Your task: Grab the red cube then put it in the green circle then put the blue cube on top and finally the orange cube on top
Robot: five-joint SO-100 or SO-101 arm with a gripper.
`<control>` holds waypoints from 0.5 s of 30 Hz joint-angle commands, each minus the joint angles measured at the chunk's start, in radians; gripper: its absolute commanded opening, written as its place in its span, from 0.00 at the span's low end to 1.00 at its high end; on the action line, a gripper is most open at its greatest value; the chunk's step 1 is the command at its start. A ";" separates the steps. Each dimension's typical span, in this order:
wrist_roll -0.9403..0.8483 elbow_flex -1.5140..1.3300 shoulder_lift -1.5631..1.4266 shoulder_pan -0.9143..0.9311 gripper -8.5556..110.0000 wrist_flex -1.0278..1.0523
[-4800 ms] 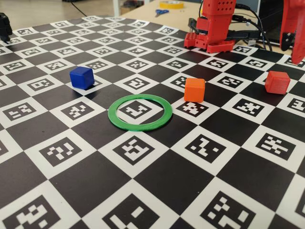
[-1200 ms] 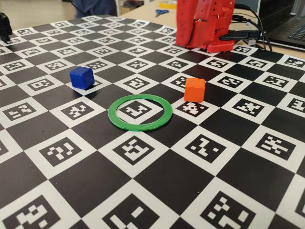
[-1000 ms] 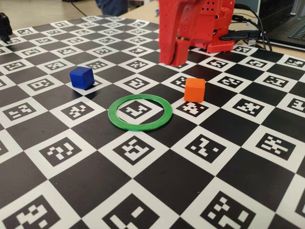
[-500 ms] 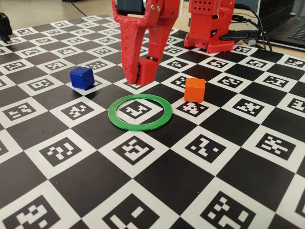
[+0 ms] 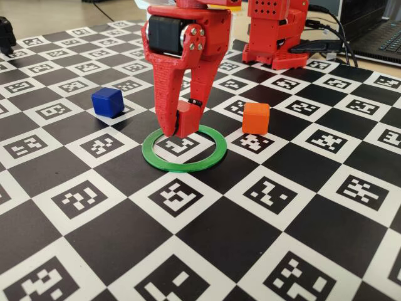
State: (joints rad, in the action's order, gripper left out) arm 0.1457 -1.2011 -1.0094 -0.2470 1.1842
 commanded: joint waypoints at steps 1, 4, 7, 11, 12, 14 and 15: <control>0.015 0.066 -0.034 0.008 0.10 -0.021; 0.020 0.060 -0.023 0.006 0.10 -0.032; 0.025 0.051 -0.017 0.003 0.10 -0.044; 0.026 0.038 -0.008 -0.002 0.10 -0.054; 0.026 0.035 -0.006 -0.002 0.10 -0.055; 0.026 0.032 -0.002 -0.002 0.10 -0.055; 0.026 0.031 -0.002 -0.002 0.10 -0.055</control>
State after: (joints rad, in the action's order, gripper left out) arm 0.1687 -1.2011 -0.9756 -0.2470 1.1397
